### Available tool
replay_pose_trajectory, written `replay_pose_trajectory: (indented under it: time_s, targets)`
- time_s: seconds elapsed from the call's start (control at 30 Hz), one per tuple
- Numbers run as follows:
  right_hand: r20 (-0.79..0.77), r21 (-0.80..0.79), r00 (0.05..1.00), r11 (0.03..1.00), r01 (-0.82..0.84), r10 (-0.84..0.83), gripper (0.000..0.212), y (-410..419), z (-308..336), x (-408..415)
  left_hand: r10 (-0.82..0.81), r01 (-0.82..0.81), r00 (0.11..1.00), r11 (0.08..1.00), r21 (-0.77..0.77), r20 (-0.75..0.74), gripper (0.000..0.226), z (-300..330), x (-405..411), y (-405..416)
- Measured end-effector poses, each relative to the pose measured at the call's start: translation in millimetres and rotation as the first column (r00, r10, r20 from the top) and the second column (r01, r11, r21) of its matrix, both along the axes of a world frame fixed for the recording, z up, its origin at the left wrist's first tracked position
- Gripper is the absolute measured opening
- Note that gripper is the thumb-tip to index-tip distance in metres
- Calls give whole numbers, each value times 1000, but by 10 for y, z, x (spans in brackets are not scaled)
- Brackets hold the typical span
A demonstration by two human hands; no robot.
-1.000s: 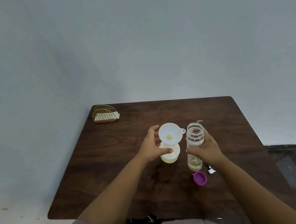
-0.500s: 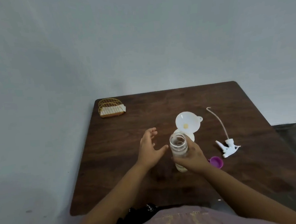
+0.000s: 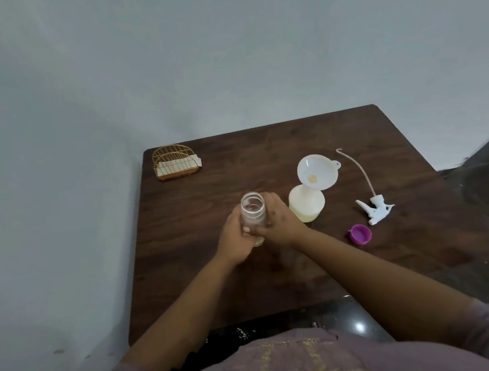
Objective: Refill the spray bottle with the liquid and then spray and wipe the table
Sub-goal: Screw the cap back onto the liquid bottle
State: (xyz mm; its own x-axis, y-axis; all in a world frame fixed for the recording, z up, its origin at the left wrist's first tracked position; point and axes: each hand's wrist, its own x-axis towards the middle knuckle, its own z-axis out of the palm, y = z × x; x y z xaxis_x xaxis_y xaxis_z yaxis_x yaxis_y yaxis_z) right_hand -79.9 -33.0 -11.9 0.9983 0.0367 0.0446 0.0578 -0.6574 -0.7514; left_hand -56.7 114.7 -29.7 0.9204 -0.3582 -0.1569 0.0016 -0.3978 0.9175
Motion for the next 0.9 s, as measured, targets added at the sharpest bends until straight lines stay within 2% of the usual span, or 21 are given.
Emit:
replay_pose_trajectory:
  time_s: [0.07,0.17,0.2,0.27,0.33,0.4,0.47,0.53,0.73,0.83,0.9]
  targets:
    - [-41,56,998,997,58,-56,76,-105,5,-42,-9,9,1000,1000,-13,-13,61,-23,47,7]
    - [15,37,950,950,310,-311,57,-449,-104,-276,-39,39,999,999,12,-12,55,-59,96,20]
    - [46,-25,913,913,407,-406,50,-602,-165,-383,-51,52,999,999,18,-9,56,-75,107,26]
    - [97,-248,849,813,527,-520,43,-939,-300,-568,-54,54,998,998,10,-19,59,-122,133,36]
    - [31,-461,819,719,520,-573,54,-1225,-400,-713,-52,53,998,999,13,-34,62,-165,136,42]
    - [-116,-594,813,695,404,-571,65,-1387,-450,-820,-57,57,998,998,7,-31,61,-192,126,45]
    - [-236,-658,813,703,270,-532,64,-1444,-533,-889,-54,54,998,999,-3,-17,57,-210,115,54]
    - [-296,-664,810,718,206,-506,57,-1432,-599,-930,-50,50,999,999,-4,-3,56,-213,107,59]
    - [-313,-665,785,714,221,-534,38,-1331,-588,-929,-71,71,997,997,28,5,58,-164,98,52]
    - [-363,-593,756,761,263,-544,41,-1205,-483,-910,-87,88,996,994,61,-20,62,-138,122,59]
    - [-374,-456,762,820,345,-528,49,-1055,-349,-874,-101,104,994,992,74,-46,63,-102,148,75]
